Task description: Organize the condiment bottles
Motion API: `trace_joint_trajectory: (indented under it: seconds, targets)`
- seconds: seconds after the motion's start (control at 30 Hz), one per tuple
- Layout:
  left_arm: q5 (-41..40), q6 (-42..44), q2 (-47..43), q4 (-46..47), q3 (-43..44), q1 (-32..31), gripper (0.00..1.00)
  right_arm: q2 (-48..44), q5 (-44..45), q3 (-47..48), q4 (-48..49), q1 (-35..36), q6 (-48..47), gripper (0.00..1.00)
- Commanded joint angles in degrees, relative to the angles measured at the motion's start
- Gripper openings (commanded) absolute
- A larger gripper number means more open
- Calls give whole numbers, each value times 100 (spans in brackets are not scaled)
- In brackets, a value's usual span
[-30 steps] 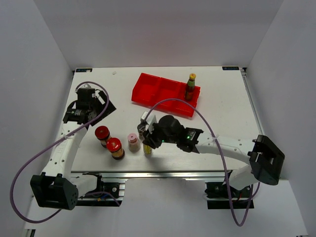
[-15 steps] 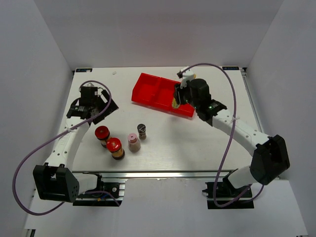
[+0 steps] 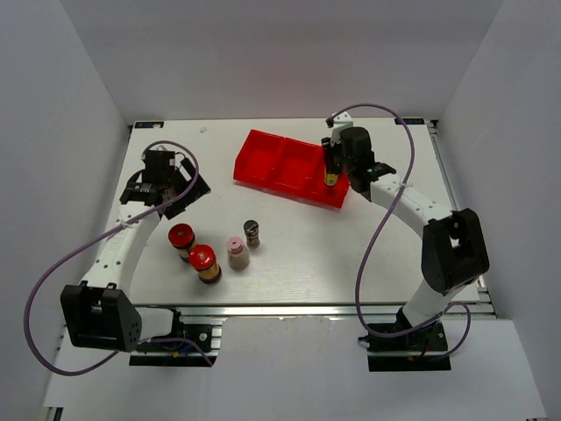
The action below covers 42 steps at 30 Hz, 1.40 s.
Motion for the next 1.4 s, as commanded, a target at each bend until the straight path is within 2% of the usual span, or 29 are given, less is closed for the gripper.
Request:
trace_joint_trajectory:
  seconds: [0.0, 0.27, 0.87, 0.97, 1.0, 1.17, 1.37]
  targets:
    - [-11, 58, -13, -50, 191, 5, 98, 73, -195, 410, 599, -156, 83, 22]
    - [7, 67, 48, -155, 191, 5, 98, 381, -433, 287, 758, -323, 409, 21]
    - [-20, 84, -13, -164, 85, 5, 98, 250, -679, -292, 758, -358, 954, 36]
    - [-20, 84, -48, -155, 59, 5, 98, 197, -671, -310, 723, -359, 954, 46]
    - [-20, 84, -57, -155, 50, 5, 98, 153, -644, -319, 679, -358, 962, 61]
    - [7, 84, -92, -173, 59, -4, 98, -93, -705, -407, 626, -358, 919, 89]
    - [-28, 67, -136, -217, 33, 5, 98, -532, -1267, -416, 512, -358, 611, 90]
